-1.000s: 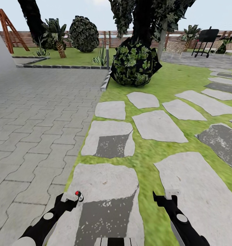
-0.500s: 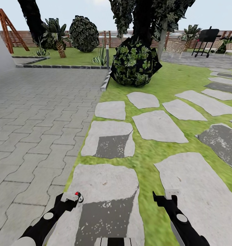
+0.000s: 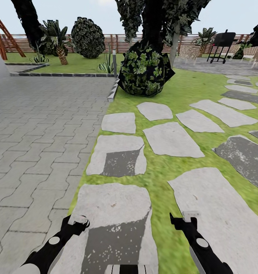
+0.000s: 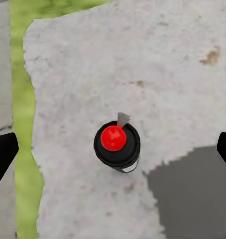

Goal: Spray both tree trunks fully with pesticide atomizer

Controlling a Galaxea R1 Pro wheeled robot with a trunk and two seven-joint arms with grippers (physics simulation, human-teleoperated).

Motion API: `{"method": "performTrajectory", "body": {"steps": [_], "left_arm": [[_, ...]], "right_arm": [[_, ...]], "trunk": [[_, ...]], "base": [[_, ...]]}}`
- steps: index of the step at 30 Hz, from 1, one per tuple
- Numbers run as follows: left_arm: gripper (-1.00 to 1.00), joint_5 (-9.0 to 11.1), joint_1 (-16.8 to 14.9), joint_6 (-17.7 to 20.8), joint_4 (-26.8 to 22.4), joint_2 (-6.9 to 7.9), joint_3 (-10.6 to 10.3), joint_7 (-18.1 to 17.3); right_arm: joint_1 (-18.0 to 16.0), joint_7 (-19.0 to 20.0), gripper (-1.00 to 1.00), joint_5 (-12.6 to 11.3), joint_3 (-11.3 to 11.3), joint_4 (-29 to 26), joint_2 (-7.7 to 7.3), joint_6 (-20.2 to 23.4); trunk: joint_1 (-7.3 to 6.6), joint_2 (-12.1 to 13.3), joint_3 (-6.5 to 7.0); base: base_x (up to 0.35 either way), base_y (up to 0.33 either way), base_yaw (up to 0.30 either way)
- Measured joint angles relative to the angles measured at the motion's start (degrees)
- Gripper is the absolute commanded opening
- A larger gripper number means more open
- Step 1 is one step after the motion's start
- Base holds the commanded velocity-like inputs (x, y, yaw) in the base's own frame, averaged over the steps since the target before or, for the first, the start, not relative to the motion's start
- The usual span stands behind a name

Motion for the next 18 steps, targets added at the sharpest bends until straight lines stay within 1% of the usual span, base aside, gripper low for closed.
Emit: {"method": "performTrajectory", "body": {"steps": [5, 13, 18], "left_arm": [[1.0, 0.1, 0.0, 0.0, 0.0, 0.02, 0.0, 0.0], [1.0, 0.1, 0.0, 0.0, 0.0, -0.03, -0.1, 0.0], [1.0, 0.1, 0.0, -0.1, 0.0, 0.03, -0.1, 0.0]], "right_arm": [[0.0, 0.0, 1.0, 0.0, -0.1, 0.0, 0.0, 0.0], [0.0, 0.0, 1.0, 0.0, -0.1, 0.0, 0.0, 0.0], [0.0, 0.0, 1.0, 0.0, 0.0, 0.1, 0.0, 0.1]], "trunk": [[0.13, -0.1, -1.23], [0.34, -0.2, -3.66], [0.34, -0.2, -4.05]], "base": [[0.0, 0.0, -0.002], [0.0, 0.0, 0.0], [0.0, 0.0, 0.0]]}}
